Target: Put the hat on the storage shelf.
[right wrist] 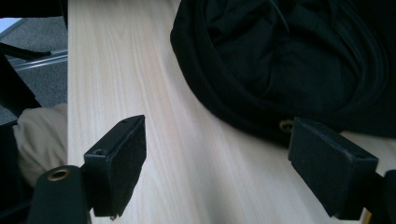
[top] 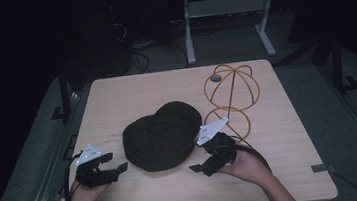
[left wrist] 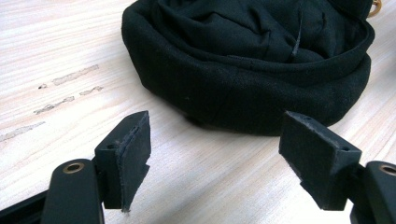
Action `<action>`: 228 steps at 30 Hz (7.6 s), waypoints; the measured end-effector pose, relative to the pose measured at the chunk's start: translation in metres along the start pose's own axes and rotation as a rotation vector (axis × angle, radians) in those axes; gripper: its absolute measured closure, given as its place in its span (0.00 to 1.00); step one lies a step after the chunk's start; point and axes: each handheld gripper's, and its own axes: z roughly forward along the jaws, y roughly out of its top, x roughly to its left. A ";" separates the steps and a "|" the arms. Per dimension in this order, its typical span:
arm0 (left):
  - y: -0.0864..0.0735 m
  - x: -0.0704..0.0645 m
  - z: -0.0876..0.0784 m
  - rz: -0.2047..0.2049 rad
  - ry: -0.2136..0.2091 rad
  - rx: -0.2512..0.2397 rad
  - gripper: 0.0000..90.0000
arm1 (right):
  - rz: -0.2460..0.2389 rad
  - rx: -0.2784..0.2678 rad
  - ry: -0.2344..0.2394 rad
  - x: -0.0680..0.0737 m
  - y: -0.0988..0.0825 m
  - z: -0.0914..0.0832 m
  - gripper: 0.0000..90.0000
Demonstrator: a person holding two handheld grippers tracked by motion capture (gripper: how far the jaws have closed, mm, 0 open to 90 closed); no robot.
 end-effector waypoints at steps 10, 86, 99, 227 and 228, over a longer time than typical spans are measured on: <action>0.000 0.000 0.000 -0.007 0.001 -0.003 0.28 | -0.017 -0.001 0.019 -0.006 0.021 0.017 0.26; 0.000 0.006 -0.001 -0.011 0.001 -0.011 0.28 | -0.100 0.074 0.128 -0.001 0.074 0.100 0.92; 0.001 0.003 -0.002 -0.015 -0.005 -0.040 0.28 | -0.081 -0.030 0.139 -0.004 0.087 0.064 0.91; 0.198 -0.053 -0.063 0.291 -0.196 -0.280 0.96 | 0.193 -0.254 -0.070 -0.016 -0.087 -0.093 0.36; 0.200 -0.053 -0.062 0.293 -0.201 -0.279 0.96 | 0.193 -0.254 -0.070 -0.016 -0.087 -0.093 0.36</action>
